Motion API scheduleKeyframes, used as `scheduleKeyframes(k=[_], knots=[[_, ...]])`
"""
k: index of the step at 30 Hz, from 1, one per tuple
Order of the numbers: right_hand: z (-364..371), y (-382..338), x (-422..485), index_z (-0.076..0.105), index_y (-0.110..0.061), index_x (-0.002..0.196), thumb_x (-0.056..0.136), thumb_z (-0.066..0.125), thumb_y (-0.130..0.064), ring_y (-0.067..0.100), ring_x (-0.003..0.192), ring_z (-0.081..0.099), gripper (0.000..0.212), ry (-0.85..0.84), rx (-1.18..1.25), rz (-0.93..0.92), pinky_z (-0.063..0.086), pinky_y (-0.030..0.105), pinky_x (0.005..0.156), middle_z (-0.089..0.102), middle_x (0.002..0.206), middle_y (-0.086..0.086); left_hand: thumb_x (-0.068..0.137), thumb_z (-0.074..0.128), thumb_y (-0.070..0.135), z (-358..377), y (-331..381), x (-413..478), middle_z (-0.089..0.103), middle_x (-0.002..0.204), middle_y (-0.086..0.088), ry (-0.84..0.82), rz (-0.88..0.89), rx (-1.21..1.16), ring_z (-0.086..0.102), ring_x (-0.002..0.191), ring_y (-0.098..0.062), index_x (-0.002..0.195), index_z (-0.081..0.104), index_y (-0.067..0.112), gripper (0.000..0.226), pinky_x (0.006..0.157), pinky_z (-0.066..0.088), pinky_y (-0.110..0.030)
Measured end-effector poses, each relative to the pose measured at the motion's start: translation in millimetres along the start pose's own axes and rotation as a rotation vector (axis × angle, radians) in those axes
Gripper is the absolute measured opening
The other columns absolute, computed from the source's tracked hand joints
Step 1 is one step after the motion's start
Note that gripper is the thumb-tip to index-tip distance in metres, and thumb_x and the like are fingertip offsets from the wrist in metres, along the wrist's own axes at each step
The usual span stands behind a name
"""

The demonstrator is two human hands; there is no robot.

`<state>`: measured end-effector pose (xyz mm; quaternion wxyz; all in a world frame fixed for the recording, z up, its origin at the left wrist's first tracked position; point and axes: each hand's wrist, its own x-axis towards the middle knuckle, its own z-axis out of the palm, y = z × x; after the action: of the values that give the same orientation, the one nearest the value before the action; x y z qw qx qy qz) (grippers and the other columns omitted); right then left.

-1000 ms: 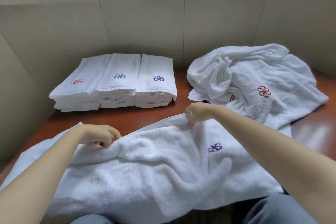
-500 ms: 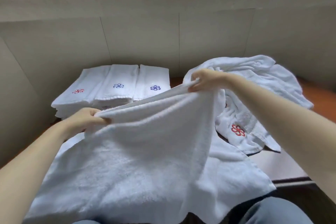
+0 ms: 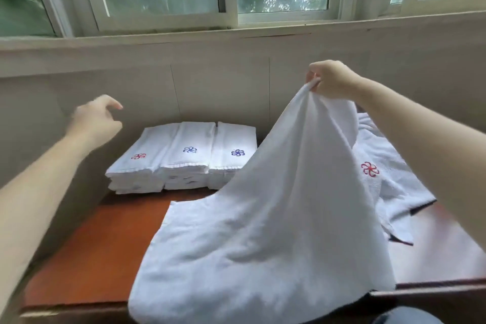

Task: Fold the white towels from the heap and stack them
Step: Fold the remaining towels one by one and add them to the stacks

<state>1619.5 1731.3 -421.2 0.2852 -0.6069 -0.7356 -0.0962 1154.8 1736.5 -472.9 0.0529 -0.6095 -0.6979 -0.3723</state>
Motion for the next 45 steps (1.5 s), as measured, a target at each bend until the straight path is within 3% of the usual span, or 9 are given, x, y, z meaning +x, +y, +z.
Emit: scheduleKeyframes(k=[8, 14, 16, 19, 24, 28, 32, 40, 45], knots=[[-31.8, -39.5, -28.5, 0.056, -0.001, 0.098, 0.081, 0.049, -0.001, 0.024, 0.078, 0.047, 0.018, 0.079, -0.005, -0.15, 0.027, 0.027, 0.063, 0.058, 0.09, 0.012, 0.076, 0.078, 0.016, 113.0, 123.3, -118.1, 0.024, 0.149, 0.002, -0.869, 0.261, -0.392, 0.028, 0.137, -0.015, 0.147, 0.024, 0.041, 0.093, 0.11, 0.027, -0.03], [-53.7, -21.5, -39.9, 0.053, -0.002, 0.102, 0.087, 0.055, -0.005, 0.023, 0.081, 0.046, 0.016, 0.132, 0.051, -0.049, 0.031, 0.027, 0.065, 0.055, 0.096, 0.013, 0.08, 0.074, 0.017, 134.1, 143.0, -135.5, 0.053, 0.104, 0.005, -1.099, 0.285, -0.275, 0.058, 0.078, 0.011, 0.105, 0.061, 0.019, 0.028, 0.055, 0.039, -0.008], [-57.0, -18.1, -41.0, 0.052, -0.006, 0.097, 0.087, 0.058, -0.005, 0.022, 0.08, 0.044, 0.012, 0.144, 0.123, -0.034, 0.029, 0.026, 0.063, 0.054, 0.092, 0.013, 0.079, 0.075, 0.012, 138.9, 136.0, -136.5, 0.047, 0.118, 0.003, -1.061, 0.166, -0.409, 0.024, 0.092, 0.004, 0.121, 0.049, 0.021, 0.05, 0.065, 0.04, -0.015], [-56.3, -26.0, -40.3, 0.045, -0.013, 0.09, 0.085, 0.059, -0.003, 0.019, 0.076, 0.04, 0.018, 0.136, 0.224, -0.078, 0.028, 0.025, 0.061, 0.05, 0.086, 0.008, 0.078, 0.071, -0.003, 144.5, 135.1, -136.6, 0.05, 0.119, -0.002, -0.991, 0.083, -0.619, 0.049, 0.109, -0.015, 0.132, 0.038, 0.023, 0.069, 0.083, 0.041, -0.024], [-55.6, -36.2, -35.7, 0.048, -0.016, 0.092, 0.087, 0.059, -0.009, 0.024, 0.071, 0.046, 0.014, 0.138, 0.163, -0.147, 0.036, 0.028, 0.058, 0.056, 0.085, 0.01, 0.084, 0.062, 0.011, 143.9, 131.2, -128.3, 0.07, 0.095, -0.007, -1.07, 0.202, -0.408, 0.064, 0.086, -0.019, 0.097, 0.069, 0.008, 0.015, 0.077, 0.048, -0.027], [-52.6, -17.4, -31.3, 0.066, -0.015, 0.102, 0.088, 0.059, -0.018, 0.033, 0.092, 0.061, 0.016, 0.156, -0.099, -0.053, 0.052, 0.039, 0.078, 0.066, 0.102, 0.012, 0.085, 0.049, 0.013, 126.1, 113.8, -91.6, 0.061, 0.08, -0.003, -0.557, 0.146, -0.104, 0.064, 0.08, -0.027, 0.071, 0.055, 0.015, 0.015, 0.064, 0.043, -0.03], [-54.4, -5.2, -23.1, 0.073, -0.02, 0.102, 0.089, 0.06, -0.018, 0.036, 0.099, 0.061, 0.019, 0.151, -0.182, 0.152, 0.046, 0.033, 0.078, 0.066, 0.109, 0.012, 0.089, 0.037, -0.004, 74.4, 116.9, -27.0, 0.058, 0.095, -0.016, -0.264, -0.088, -0.423, 0.065, 0.068, -0.028, 0.082, 0.047, 0.013, 0.021, 0.061, 0.053, -0.038], [-111.0, -19.4, 33.2, 0.068, -0.008, 0.11, 0.094, 0.045, -0.013, 0.036, 0.106, 0.06, 0.028, 0.605, 0.025, 0.204, 0.049, 0.038, 0.089, 0.066, 0.112, 0.019, 0.098, 0.044, 0.026, -74.0, 166.7, 66.4, 0.057, 0.101, -0.029, 0.289, 0.362, -0.26, 0.056, 0.091, -0.042, 0.102, 0.051, 0.008, 0.02, 0.068, 0.038, -0.039], [-64.9, -18.6, -25.3, 0.07, -0.002, 0.1, 0.09, 0.06, -0.007, 0.009, 0.07, 0.058, 0.014, 0.132, 0.628, 0.061, 0.046, 0.019, 0.066, 0.066, 0.082, 0.0, 0.098, 0.049, 0.023, -57.3, 109.2, 5.0, 0.064, 0.084, -0.014, -0.01, 0.357, -0.172, 0.056, 0.081, -0.027, 0.082, 0.058, 0.01, 0.022, 0.069, 0.039, -0.03]])
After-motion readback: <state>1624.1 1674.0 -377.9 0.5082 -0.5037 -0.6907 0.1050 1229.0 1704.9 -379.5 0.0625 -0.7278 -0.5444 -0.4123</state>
